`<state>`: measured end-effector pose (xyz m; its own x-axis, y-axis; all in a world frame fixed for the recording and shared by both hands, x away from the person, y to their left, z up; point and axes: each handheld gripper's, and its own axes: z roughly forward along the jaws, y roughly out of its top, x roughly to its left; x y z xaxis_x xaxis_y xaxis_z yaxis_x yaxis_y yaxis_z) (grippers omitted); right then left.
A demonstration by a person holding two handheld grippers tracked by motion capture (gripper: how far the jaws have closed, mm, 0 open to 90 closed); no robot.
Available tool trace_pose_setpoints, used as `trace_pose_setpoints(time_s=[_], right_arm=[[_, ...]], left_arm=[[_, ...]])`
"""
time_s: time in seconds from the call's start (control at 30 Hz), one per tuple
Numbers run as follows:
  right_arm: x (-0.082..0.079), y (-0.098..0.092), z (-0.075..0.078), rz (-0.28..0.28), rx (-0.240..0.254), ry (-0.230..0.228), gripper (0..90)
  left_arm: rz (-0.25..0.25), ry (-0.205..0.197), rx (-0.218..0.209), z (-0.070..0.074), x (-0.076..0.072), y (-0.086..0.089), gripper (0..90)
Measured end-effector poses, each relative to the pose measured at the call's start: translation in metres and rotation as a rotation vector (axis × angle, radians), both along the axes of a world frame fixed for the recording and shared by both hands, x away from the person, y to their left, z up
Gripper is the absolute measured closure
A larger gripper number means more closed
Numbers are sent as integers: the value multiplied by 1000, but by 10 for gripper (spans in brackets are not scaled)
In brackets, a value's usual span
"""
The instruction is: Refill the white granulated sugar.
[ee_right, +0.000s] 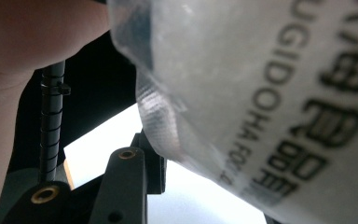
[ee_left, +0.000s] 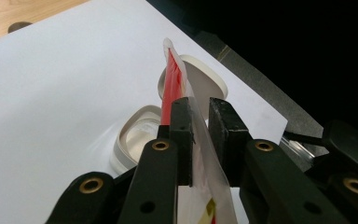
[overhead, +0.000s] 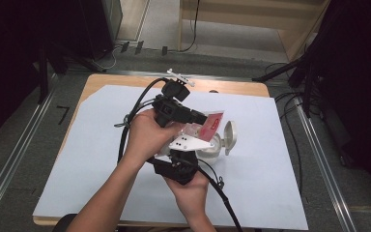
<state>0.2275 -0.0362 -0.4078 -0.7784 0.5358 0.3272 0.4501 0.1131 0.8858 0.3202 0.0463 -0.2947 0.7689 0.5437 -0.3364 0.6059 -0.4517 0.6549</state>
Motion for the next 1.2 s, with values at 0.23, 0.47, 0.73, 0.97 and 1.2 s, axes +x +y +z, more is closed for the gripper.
trace_pose_setpoints(time_s=[0.23,0.47,0.73,0.97,1.2], right_arm=[[0,1,0,2,-10,-6,636],[-1,1,0,-2,-15,-10,641],[-1,1,0,-2,-15,-10,642],[0,0,1,5,-16,-6,642],[0,1,2,14,-18,-5,641]], left_arm=[[1,-2,-4,0,0,0,806],[-1,5,-7,0,0,0,805],[5,9,-13,-1,0,0,804],[6,12,-16,-1,1,0,803],[5,13,-12,-1,1,2,802]])
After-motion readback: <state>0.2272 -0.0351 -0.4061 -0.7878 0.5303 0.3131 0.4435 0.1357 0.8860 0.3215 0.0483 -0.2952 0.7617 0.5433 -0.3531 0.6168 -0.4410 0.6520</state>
